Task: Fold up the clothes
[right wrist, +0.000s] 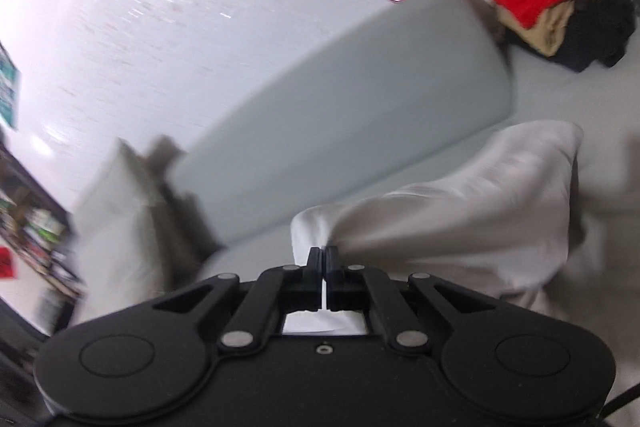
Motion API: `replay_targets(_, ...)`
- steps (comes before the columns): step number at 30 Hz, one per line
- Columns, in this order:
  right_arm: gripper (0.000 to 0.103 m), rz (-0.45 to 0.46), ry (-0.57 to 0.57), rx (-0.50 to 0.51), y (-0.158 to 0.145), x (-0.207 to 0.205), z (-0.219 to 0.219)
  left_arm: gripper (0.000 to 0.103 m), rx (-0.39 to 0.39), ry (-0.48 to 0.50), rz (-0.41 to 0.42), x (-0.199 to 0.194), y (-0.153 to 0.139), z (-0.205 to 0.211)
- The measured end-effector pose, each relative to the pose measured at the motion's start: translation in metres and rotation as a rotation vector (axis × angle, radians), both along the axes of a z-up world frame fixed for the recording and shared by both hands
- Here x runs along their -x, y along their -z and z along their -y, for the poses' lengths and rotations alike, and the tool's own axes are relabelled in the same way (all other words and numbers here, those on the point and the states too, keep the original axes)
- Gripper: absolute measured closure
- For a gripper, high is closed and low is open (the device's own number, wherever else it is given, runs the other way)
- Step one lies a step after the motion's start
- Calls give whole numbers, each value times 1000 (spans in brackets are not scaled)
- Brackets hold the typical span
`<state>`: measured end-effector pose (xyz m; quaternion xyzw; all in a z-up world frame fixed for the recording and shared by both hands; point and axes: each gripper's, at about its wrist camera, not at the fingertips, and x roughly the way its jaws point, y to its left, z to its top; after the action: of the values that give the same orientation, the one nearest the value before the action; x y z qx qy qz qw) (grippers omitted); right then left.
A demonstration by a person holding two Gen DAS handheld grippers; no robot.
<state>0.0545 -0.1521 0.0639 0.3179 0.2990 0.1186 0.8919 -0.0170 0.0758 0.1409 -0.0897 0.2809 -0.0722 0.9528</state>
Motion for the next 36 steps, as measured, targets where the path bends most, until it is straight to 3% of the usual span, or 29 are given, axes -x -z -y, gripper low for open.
replay_targets(2, 101, -17, -22, -36, 4, 19, -11, 17, 16, 7, -11, 8, 1, -2)
replay_targets(4, 96, -116, -102, -69, 23, 31, -19, 18, 10, -8, -40, 12, 10, -1)
replay_targets(6, 86, -243, -207, -59, 44, 44, -22, 20, 1, -26, -89, 14, 23, 0)
replay_targets(7, 75, -282, -235, -37, 51, 54, -20, 20, -2, -32, -116, 15, 30, 1)
replay_targets(9, 68, -337, -272, 7, 62, 74, -12, 21, 1, -29, -175, 12, 49, 6)
replay_targets(11, 60, -330, -253, 48, 65, 94, 6, 22, 8, -21, -227, 6, 68, 10)
replay_targets(13, 59, -303, -179, 81, 64, 107, 29, 26, 7, -28, -273, -5, 87, 19)
replay_targets(16, 59, -267, -80, 92, 62, 104, 57, 43, -14, -35, -313, -19, 111, 33)
replay_targets(18, 59, -238, -52, 91, 64, 97, 66, 49, -29, -33, -302, -23, 121, 40)
replay_targets(21, 56, -217, -12, 89, 71, 71, 66, 48, -66, -41, -264, -36, 126, 50)
replay_targets(23, 36, -218, 35, 74, 78, 46, 70, 41, -92, -53, -259, -45, 126, 51)
replay_targets(25, 32, -221, 80, 60, 84, 17, 72, 32, -94, -54, -249, -50, 123, 51)
replay_targets(30, 35, -243, 189, 112, 96, -58, 74, 29, -74, -46, -249, -54, 125, 46)
replay_targets(32, 57, -296, 193, 122, 110, -85, 74, 28, -63, -41, -259, -52, 129, 44)
replay_targets(34, 64, -355, 189, 113, 125, -106, 75, 28, -50, -36, -276, -50, 134, 42)
replay_targets(35, 84, -368, 185, 93, 130, -108, 76, 28, -48, -36, -282, -48, 136, 41)
replay_targets(36, 96, -360, 175, 79, 131, -106, 77, 28, -47, -37, -288, -47, 138, 40)
